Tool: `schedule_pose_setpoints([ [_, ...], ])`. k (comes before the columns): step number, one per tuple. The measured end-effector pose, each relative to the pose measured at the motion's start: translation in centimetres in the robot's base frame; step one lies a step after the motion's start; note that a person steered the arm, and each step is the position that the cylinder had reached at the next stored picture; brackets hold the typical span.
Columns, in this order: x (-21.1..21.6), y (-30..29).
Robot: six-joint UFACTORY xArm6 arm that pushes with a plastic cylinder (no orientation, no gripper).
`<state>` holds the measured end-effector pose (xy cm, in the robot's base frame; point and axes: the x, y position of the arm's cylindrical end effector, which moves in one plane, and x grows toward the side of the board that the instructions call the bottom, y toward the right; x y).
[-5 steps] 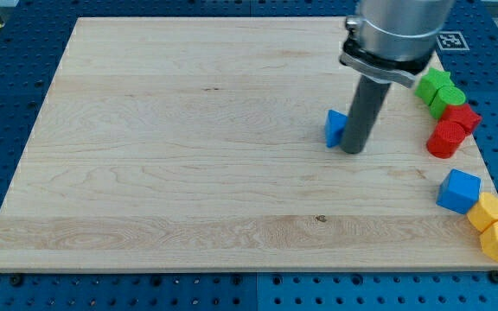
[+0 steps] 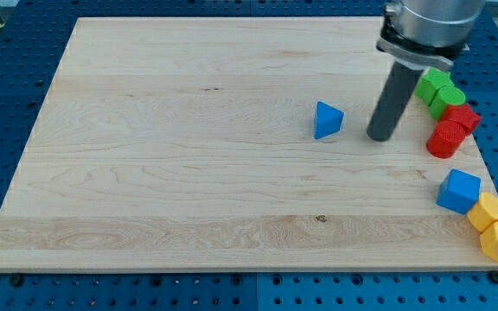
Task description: Move blue triangle towards center
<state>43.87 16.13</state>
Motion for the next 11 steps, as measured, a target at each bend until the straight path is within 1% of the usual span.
schedule_pose_setpoints([
  [1, -1.7, -2.8],
  [2, -1.7, -6.1],
  [3, -1.6, -7.4],
  [4, -1.6, -7.1],
  [5, -1.2, -5.5],
  [6, 1.7, -5.5],
  [7, 2.7, -7.1],
  [8, 1.9, -10.6],
  [9, -0.3, -14.0],
  [10, -1.1, -14.4],
  [11, 1.6, -11.0],
])
